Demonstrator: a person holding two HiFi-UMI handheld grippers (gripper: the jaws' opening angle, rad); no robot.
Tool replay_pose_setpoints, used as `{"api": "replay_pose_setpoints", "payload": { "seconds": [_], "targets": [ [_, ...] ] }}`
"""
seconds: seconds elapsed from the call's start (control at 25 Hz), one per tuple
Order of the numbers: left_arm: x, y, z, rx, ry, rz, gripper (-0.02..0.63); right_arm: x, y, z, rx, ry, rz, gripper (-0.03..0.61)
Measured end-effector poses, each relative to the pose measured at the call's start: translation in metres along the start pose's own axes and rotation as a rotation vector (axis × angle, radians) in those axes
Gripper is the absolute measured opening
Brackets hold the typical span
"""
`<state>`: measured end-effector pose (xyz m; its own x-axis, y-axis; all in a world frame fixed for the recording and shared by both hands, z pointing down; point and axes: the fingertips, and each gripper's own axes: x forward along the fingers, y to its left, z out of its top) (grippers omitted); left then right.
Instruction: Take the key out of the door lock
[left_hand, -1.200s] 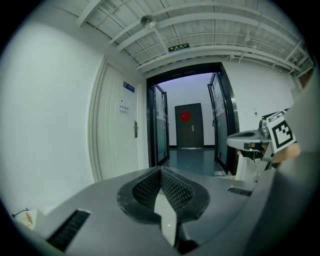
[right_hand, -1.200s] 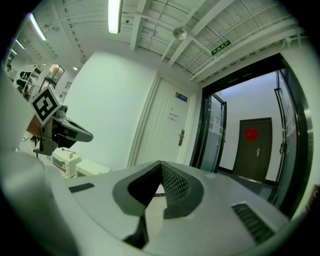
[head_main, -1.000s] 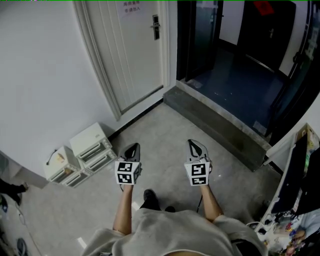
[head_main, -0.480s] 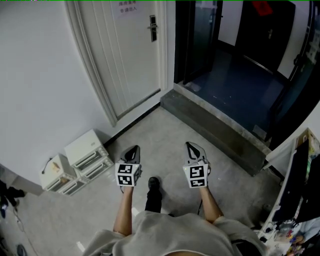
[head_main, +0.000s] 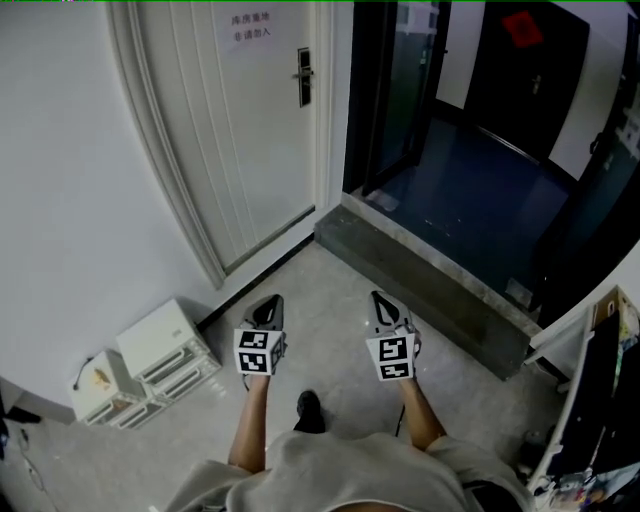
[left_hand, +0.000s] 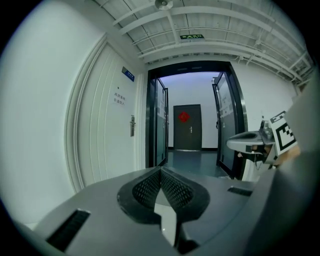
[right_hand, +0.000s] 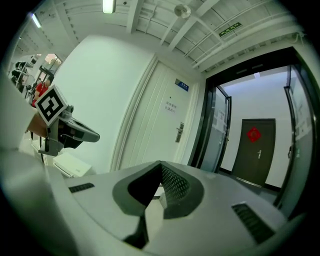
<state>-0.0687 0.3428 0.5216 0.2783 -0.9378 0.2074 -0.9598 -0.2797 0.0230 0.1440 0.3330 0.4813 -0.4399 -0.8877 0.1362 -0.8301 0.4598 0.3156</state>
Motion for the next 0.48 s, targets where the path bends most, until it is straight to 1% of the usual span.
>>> {"api": "replay_pose_setpoints", "payload": {
  "seconds": [0.24,0.48],
  "targets": [
    [0.07,0.057,0.028,-0.002,-0.011,-0.023,0.018,0.082,-0.011,0.025,-0.025,0.0,-0.025,0.023],
    [0.133,0.093,0.041,0.003,-0.023,-0.06,0.018,0.147,-0.025,0.027,-0.02,0.006,-0.058,0.023]
  ]
}}
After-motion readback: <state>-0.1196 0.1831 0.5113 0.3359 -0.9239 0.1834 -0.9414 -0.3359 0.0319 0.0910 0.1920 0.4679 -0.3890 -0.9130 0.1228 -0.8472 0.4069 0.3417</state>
